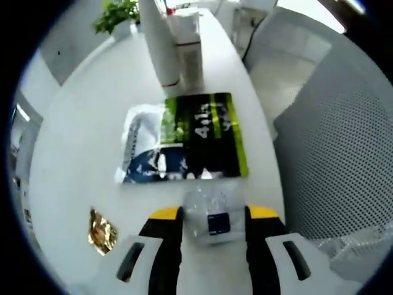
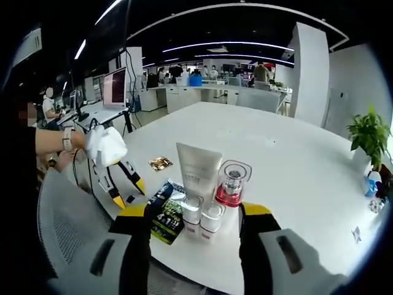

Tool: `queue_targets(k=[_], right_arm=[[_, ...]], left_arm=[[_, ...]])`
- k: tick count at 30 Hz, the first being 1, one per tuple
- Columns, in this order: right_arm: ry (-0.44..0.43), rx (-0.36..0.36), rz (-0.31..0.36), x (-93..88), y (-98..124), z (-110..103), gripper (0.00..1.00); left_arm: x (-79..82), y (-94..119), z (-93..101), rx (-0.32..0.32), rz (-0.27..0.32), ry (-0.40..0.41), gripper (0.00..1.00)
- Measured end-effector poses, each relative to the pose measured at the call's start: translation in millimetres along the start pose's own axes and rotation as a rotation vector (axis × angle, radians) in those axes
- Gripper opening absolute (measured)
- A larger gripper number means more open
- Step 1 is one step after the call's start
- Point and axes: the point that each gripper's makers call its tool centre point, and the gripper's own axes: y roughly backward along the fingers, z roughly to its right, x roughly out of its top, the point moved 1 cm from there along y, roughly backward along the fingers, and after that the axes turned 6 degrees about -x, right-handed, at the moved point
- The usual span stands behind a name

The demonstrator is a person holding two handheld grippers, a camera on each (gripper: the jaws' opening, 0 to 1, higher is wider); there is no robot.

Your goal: Arrange the skincare products in the storage area until every visible bottle or jar stands upright without overlapping.

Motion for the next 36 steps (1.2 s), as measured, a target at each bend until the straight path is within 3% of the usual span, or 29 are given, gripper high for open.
queue_targets(k=[15, 27, 30, 34, 36], right_arm=[[0.003, 0.021, -0.014, -0.5, -7, -4, 0.58], [0.014, 0.023, -0.021, -0.7, -6, -5, 0.58], [0.016, 0.021, -0.021, -0.6, -6, -4, 0.59], [0.018, 0.02, -0.014, 1.1, -4, -5, 0.59], [0.019, 0.021, -0.015, 1.0, -3, -5, 0.59]], left_arm=[[2.0, 0, -0.6, 0.008, 0.035, 0.027, 0.39], [4.3, -2, 3.6, 0.01, 0.065, 0.037, 0.51], [3.7, -2, 1.2, 0.024, 0.063, 0.056, 0.53], [-1.7, 0, -3.2, 0.05, 0.043, 0.084, 0.64], [-1.8, 4, -6.9, 0.069, 0.063, 0.085, 0.63]])
